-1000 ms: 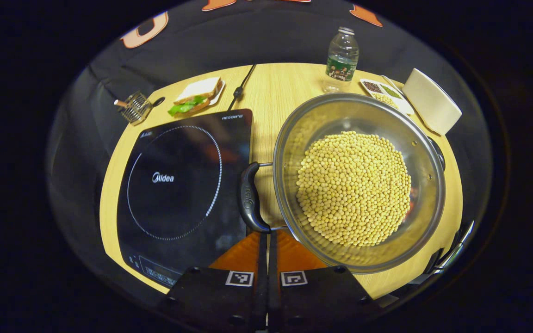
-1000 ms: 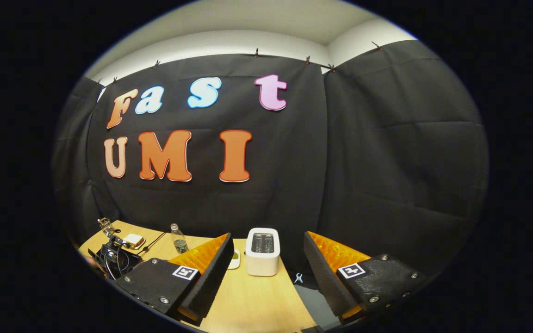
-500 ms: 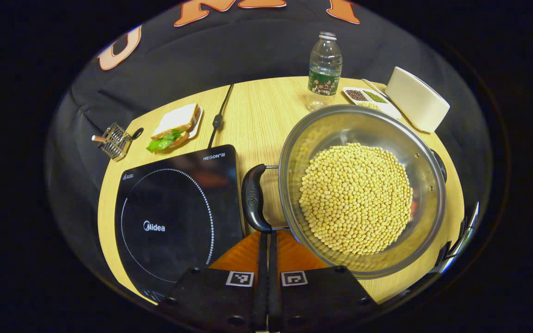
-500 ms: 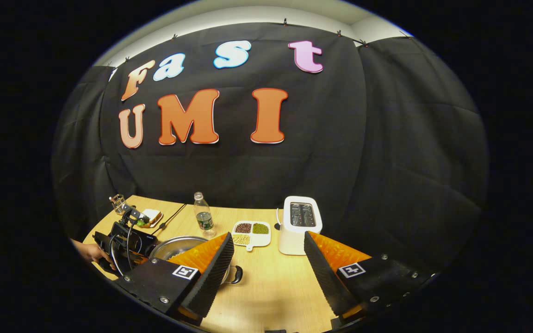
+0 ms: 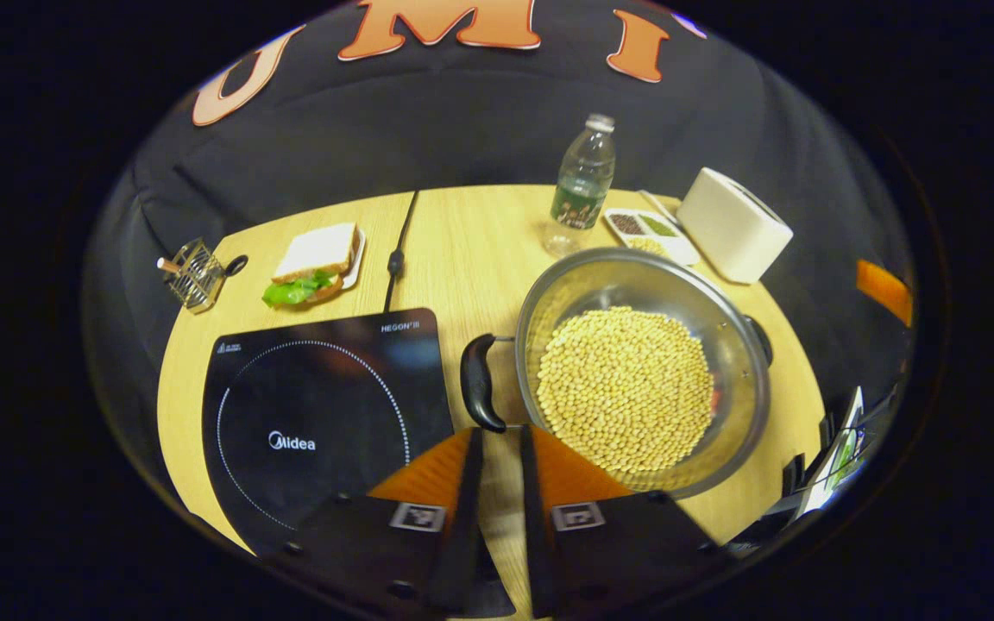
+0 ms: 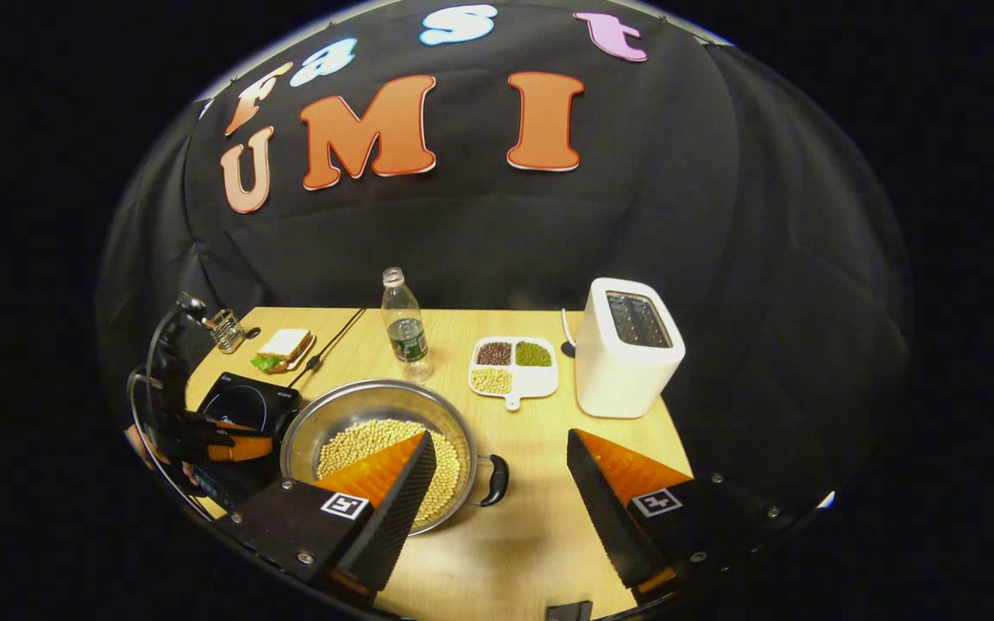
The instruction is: First push the handle of the pot to place it horizontally, then grasp the pot with both hands and set it on the induction cooktop.
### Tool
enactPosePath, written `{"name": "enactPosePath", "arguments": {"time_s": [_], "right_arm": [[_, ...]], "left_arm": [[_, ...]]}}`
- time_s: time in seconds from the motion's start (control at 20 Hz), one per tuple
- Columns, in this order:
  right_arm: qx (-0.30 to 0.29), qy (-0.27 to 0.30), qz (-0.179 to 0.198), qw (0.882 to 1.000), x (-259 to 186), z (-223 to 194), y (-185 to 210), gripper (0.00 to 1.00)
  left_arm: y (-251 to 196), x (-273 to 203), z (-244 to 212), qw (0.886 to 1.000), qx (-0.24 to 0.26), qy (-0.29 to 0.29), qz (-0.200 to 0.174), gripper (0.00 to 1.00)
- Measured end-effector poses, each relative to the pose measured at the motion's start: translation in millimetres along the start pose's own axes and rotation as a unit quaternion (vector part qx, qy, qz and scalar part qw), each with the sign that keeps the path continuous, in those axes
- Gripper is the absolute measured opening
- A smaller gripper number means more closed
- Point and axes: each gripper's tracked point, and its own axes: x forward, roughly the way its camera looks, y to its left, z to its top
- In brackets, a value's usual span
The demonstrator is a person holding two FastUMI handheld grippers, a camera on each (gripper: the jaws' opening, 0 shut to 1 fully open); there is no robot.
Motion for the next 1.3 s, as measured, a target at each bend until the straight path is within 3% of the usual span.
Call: {"name": "enactPosePath", "arguments": {"time_s": [0.1,0.15,0.2,0.4,0.55,0.6,0.65,0.95,1.0,1.2,1.3], "right_arm": [[-0.001,0.025,0.001,1.000,12.8,-10.6,7.8,0.95],[-0.001,0.035,0.001,0.999,17.3,-16.3,9.6,0.95],[0.001,0.044,0.001,0.999,21.3,-20.7,10.1,0.95],[0.010,0.082,-0.005,0.997,46.2,-47.6,13.0,0.95],[0.020,0.111,-0.015,0.993,60.7,-63.8,10.4,0.95],[0.025,0.122,-0.016,0.992,64.0,-71.0,9.5,0.95],[0.029,0.132,-0.018,0.991,68.6,-76.6,9.4,0.95],[0.031,0.168,-0.025,0.985,90.2,-97.8,7.5,0.95],[0.029,0.173,-0.029,0.984,93.6,-100.5,4.7,0.95],[0.035,0.190,-0.039,0.980,105.4,-111.1,2.5,0.95],[0.040,0.193,-0.043,0.979,108.9,-114.7,-0.6,0.93]], "left_arm": [[1.1,-5.5,20.6,1.000,-0.002,-0.027,-0.008,0.69],[-1.1,-5.0,30.4,0.999,-0.004,-0.037,-0.014,0.74],[-1.1,-2.0,33.5,0.999,-0.004,-0.040,-0.018,0.86],[-11.9,28.4,24.8,0.999,-0.013,-0.009,-0.028,0.94],[-3.4,51.2,20.1,1.000,-0.015,0.008,-0.016,0.92],[-4.8,57.8,20.8,1.000,-0.015,0.011,-0.019,0.96],[-5.4,60.6,17.3,0.999,-0.015,0.019,-0.022,0.92],[-6.9,74.9,6.4,0.998,-0.036,0.040,-0.031,0.92],[-7.4,77.4,5.9,0.998,-0.037,0.042,-0.030,0.96],[-0.9,89.8,5.7,0.998,-0.054,0.033,-0.013,0.87],[0.5,93.1,4.8,0.998,-0.057,0.024,0.002,0.77]]}}
